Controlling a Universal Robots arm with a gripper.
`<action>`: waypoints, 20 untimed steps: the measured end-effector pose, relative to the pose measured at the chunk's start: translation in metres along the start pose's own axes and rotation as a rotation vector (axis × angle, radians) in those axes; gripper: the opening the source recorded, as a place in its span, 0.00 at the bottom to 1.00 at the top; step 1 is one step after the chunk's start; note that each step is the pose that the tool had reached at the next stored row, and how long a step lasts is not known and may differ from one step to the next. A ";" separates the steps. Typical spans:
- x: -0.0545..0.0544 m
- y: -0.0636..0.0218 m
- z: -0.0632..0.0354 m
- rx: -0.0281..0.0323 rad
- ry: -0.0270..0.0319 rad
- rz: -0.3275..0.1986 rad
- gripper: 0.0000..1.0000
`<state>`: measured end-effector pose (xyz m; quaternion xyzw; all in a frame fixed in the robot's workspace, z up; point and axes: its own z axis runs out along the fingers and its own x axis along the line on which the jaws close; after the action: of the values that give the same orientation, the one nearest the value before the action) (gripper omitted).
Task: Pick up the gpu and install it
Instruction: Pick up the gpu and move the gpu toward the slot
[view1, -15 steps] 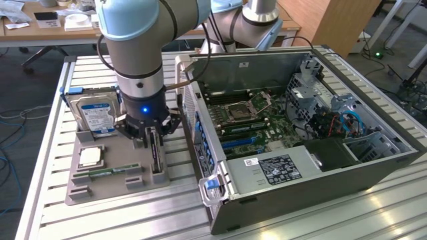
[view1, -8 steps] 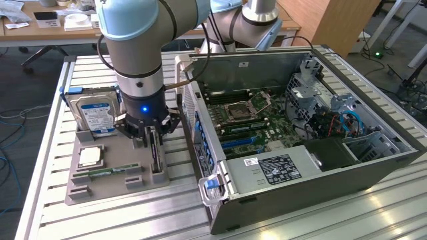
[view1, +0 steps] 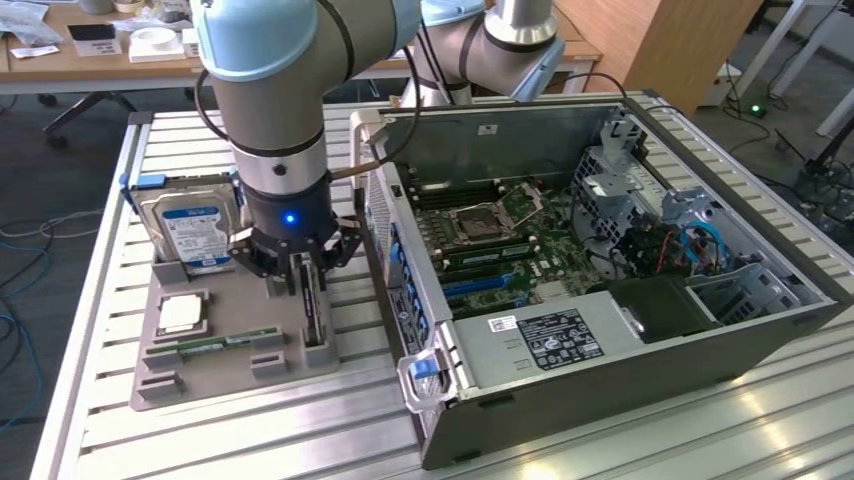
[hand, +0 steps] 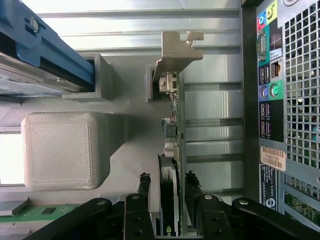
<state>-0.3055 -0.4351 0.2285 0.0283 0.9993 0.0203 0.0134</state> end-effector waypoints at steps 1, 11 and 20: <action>0.000 0.0000 0.0000 0.0000 0.0000 0.000 0.42; 0.000 -0.0006 0.0001 -0.0002 -0.0001 0.000 0.33; 0.000 -0.0023 0.0002 0.0007 0.0000 0.000 0.33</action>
<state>-0.3052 -0.4374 0.2282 0.0283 0.9993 0.0199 0.0134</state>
